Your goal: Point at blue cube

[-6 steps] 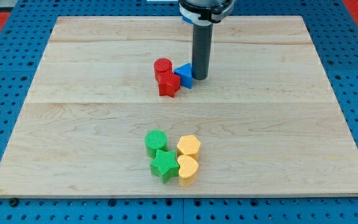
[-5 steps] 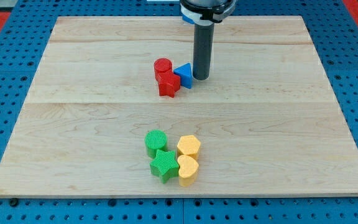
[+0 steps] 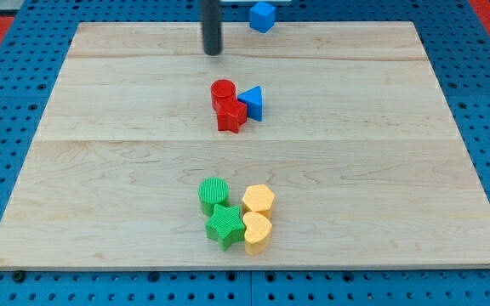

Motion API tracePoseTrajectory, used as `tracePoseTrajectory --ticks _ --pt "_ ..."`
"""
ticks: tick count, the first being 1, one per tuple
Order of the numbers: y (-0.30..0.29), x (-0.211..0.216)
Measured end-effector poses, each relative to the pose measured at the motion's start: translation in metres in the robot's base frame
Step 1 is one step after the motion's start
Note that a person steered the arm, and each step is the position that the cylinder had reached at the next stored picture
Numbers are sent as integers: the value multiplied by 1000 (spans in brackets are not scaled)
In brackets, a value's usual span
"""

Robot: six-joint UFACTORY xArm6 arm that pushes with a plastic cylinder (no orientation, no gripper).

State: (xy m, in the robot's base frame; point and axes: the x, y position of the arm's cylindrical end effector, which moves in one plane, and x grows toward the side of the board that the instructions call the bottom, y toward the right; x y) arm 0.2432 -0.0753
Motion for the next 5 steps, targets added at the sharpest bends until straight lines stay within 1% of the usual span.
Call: tracePoseTrajectory --ticks 1,4,5 --pt "-45 -49" --pt "-47 -51" --pt "-22 -50"
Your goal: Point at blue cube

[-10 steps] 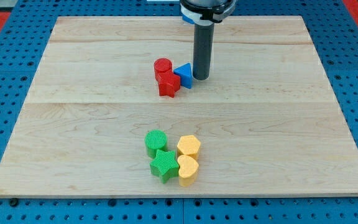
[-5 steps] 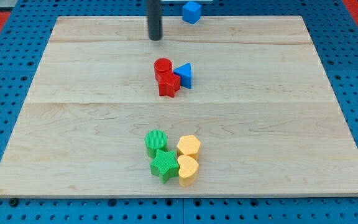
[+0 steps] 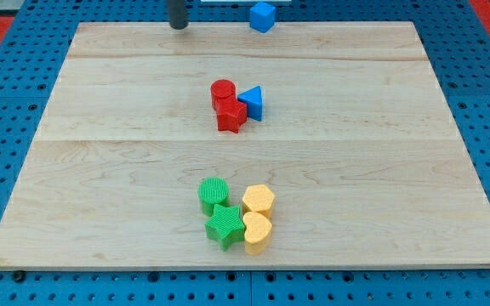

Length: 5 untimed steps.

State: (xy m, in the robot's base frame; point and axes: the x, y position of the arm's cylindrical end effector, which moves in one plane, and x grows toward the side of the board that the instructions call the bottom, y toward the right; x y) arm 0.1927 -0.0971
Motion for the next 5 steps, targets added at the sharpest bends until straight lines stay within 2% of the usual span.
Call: tracePoseTrajectory --ticks 1,3,5 --pt "34 0" --pt "38 1" --pt "85 1"
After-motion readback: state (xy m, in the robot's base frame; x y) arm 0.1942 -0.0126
